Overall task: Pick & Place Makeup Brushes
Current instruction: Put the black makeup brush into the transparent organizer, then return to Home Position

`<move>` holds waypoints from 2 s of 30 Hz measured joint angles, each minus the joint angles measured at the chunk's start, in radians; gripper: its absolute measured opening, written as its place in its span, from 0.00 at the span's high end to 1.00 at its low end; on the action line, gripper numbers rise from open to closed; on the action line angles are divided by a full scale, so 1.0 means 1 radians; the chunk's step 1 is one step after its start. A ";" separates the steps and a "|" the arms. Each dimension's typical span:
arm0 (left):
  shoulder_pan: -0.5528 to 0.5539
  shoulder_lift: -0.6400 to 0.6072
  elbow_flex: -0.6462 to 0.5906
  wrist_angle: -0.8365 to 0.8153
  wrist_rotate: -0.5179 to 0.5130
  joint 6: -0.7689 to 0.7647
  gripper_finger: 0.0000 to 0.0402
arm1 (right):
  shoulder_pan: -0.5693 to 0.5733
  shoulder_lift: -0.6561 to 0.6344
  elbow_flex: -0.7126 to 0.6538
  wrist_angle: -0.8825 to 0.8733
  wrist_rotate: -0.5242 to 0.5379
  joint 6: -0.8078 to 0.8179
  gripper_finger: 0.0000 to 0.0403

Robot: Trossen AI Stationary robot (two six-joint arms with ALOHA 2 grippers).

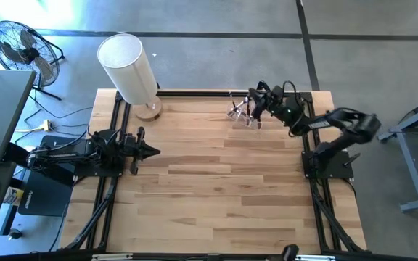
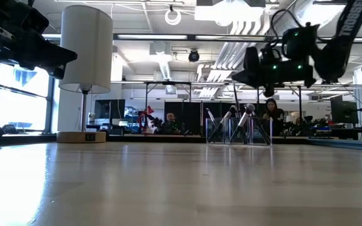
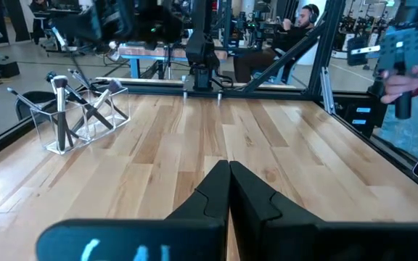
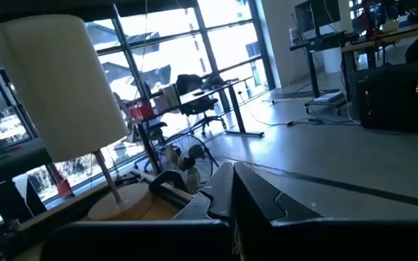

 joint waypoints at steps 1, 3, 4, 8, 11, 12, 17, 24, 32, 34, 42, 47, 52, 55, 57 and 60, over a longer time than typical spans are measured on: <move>0.000 0.000 0.000 0.000 0.000 0.000 1.00 | -0.012 0.031 0.013 0.014 -0.020 -0.002 1.00; 0.000 0.000 0.000 0.000 0.000 0.000 1.00 | -0.033 0.083 0.042 0.028 -0.052 -0.003 1.00; 0.000 0.000 0.000 0.000 0.000 0.000 1.00 | -0.040 0.103 0.053 0.030 -0.066 -0.005 1.00; 0.000 0.000 0.000 0.000 0.002 0.000 1.00 | -0.052 0.166 0.082 0.027 -0.113 -0.047 1.00; 0.000 0.000 0.000 0.000 0.001 0.000 1.00 | -0.051 0.177 0.091 0.026 -0.130 -0.064 1.00; 0.000 0.000 0.000 0.000 0.001 0.000 1.00 | -0.051 0.177 0.092 0.025 -0.137 -0.068 1.00; 0.000 0.000 0.000 0.000 0.001 0.000 1.00 | -0.051 0.176 0.092 0.006 -0.173 -0.046 1.00; 0.000 0.000 0.000 0.000 0.001 0.000 1.00 | -0.050 0.153 0.092 -0.135 -0.178 -0.046 0.94; 0.000 0.000 0.000 0.000 0.001 0.000 1.00 | -0.050 -0.036 0.091 -0.377 -0.177 -0.157 0.81; 0.000 0.000 0.000 0.000 0.000 0.000 1.00 | -0.045 -0.099 0.091 -0.406 -0.177 -0.181 0.80; 0.000 0.000 0.000 0.000 -0.002 0.000 1.00 | 0.043 -0.294 0.092 -0.465 -0.351 -0.238 0.94; 0.000 0.000 0.000 0.000 -0.002 0.000 1.00 | 0.130 -0.337 0.092 -0.650 -0.484 -0.230 0.98; 0.000 0.000 0.000 0.000 -0.001 0.000 1.00 | 0.201 -0.372 0.091 -0.909 -0.486 -0.295 0.99; 0.000 0.000 0.000 0.000 -0.001 0.000 1.00 | 0.237 -0.411 0.056 -0.957 -0.453 -0.282 1.00; 0.000 0.000 0.000 0.000 -0.001 0.000 1.00 | 0.263 -0.452 0.014 -0.938 -0.406 -0.250 1.00; 0.000 0.000 0.000 0.000 -0.001 0.000 1.00 | 0.308 -0.535 -0.070 -0.878 -0.325 -0.194 1.00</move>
